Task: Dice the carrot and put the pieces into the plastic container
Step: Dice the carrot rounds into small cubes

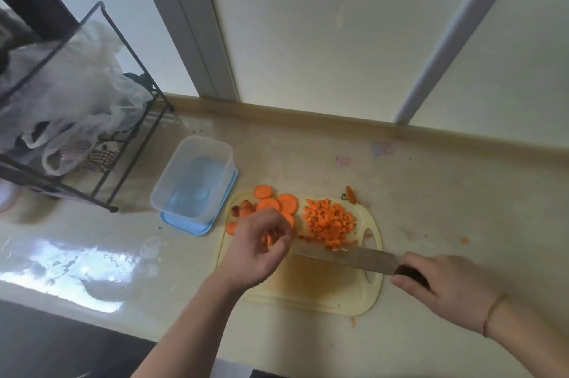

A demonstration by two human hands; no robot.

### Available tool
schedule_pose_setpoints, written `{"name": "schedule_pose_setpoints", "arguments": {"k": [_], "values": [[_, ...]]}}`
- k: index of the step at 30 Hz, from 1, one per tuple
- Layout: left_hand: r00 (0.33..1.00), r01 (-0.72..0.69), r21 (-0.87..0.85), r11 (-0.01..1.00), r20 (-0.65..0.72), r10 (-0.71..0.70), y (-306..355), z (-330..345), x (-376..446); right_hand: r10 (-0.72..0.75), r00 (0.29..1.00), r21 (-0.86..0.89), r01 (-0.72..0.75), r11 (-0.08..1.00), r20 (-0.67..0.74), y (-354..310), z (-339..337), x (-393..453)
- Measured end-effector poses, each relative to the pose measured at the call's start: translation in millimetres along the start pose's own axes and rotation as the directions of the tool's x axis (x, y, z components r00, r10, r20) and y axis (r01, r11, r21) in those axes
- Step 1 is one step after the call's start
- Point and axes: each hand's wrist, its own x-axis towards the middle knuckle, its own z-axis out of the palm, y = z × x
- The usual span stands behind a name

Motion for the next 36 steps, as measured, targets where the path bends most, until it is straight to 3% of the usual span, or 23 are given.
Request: {"name": "schedule_pose_setpoints", "arguments": {"k": [3, 7, 15, 21, 25, 28, 31, 36], "values": [[0.943, -0.092, 0.26, 0.961, 0.333, 0.0, 2.0, 14.8, 21.4, -0.028, 0.997, -0.096, 0.021, 0.995, -0.072, -1.2, -4.7, -1.3], [0.891, -0.195, 0.457, 0.868, 0.453, -0.038, -4.2, 35.5, 36.4, -0.115, 0.965, -0.236, 0.058, 0.97, -0.237, 12.7, 4.2, 6.0], [0.846, -0.08, 0.543, 0.836, 0.48, -0.231, -2.1, 59.8, 58.9, -0.173, 0.931, -0.274, 0.083, 0.958, -0.322, 15.8, 10.9, 8.3], [0.917, 0.028, 0.522, 0.852, 0.327, -0.231, -5.4, 62.5, 63.9, -0.122, 0.941, -0.265, 0.036, 0.964, -0.317, 18.9, 13.9, 4.6], [0.946, 0.115, 0.599, 0.793, 0.178, -0.272, -18.0, 27.1, 80.8, -0.121, 0.938, -0.256, 0.036, 0.966, -0.326, 17.5, 15.2, 2.5], [0.889, 0.091, 0.57, 0.817, 0.323, -0.324, -12.7, 7.7, 91.9, -0.141, 0.937, -0.274, 0.051, 0.96, -0.319, 14.0, 12.5, 5.8], [0.815, -0.08, 0.562, 0.823, 0.512, -0.27, 4.3, 16.3, 89.1, -0.157, 0.927, -0.275, 0.062, 0.96, -0.339, 11.1, 10.3, 12.2], [0.783, -0.159, 0.549, 0.821, 0.577, -0.234, 8.5, 45.5, 80.4, -0.199, 0.918, -0.293, 0.097, 0.951, -0.344, 7.5, 7.5, 15.0]]}}
